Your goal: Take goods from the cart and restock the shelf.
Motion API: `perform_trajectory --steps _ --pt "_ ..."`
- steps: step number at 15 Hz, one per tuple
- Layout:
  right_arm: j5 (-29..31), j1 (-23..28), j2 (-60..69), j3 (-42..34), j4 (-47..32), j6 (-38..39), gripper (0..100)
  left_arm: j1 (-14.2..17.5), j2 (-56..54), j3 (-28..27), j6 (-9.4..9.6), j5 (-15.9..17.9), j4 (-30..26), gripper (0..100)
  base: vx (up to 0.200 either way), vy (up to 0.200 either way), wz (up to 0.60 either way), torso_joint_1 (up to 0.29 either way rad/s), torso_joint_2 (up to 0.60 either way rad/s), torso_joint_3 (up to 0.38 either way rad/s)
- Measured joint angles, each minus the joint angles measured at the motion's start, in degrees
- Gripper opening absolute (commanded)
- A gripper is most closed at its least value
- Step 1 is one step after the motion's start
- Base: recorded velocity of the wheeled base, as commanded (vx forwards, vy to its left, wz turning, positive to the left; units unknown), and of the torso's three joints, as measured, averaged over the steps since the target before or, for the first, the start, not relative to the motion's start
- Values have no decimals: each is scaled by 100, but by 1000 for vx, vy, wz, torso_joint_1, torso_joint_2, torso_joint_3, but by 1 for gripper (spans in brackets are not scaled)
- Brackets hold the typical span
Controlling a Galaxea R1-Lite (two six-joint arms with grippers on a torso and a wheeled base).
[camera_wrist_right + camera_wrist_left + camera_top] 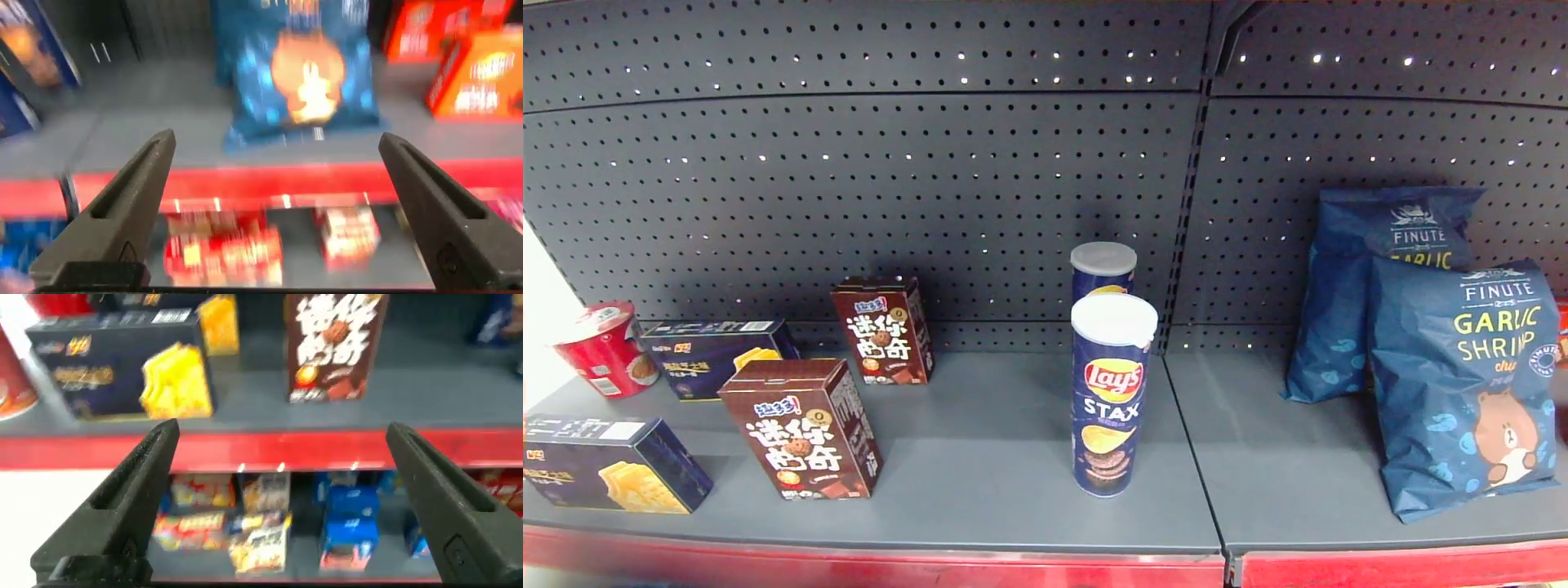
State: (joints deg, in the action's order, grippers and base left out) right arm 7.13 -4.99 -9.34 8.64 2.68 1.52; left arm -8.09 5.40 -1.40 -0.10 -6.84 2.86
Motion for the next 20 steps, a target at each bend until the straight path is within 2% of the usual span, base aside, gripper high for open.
perform_trajectory --steps 1,2,3,4,7,8,9,10,11,13,16,20 --pt "-40 -2 140 -339 449 -7 100 0 -2 69 -15 30 -33 100 0 0 0 0 0 0" --pt "-68 -5 245 -592 722 -27 100 0 -2 100 -23 197 -101 100 0 0 0 0 0 0" --pt "-155 -9 322 -733 506 -121 100 0 -2 119 17 589 -238 100 0 0 0 0 0 0" --pt "-357 -9 367 -802 155 -311 100 -4 -2 130 102 766 -289 100 0 0 0 0 0 0" --pt "-443 155 417 -823 -28 -452 100 -4 -2 138 160 774 -291 100 0 0 0 0 0 0" --pt "-594 350 419 -816 -59 -458 100 0 -2 140 171 670 -289 100 0 0 0 0 0 0" --pt "-1087 521 427 -801 -113 -456 100 0 -2 140 122 351 -291 100 0 0 0 0 0 0" --pt "-1391 680 424 -770 -241 -399 100 0 0 140 63 255 -305 100 0 0 0 0 0 0" --pt "-1413 909 394 -735 -346 -269 100 29 2 140 41 235 -308 100 0 0 0 0 0 0" --pt "-1410 1352 300 -678 -445 -157 100 39 2 138 26 294 -297 100 0 0 0 0 0 0" --pt "-1329 1448 369 -669 -416 -296 100 44 2 130 15 624 -289 100 0 0 0 0 0 0" --pt "-1353 1458 405 -675 -369 -210 100 44 5 138 28 641 -291 100 0 0 0 0 0 0"
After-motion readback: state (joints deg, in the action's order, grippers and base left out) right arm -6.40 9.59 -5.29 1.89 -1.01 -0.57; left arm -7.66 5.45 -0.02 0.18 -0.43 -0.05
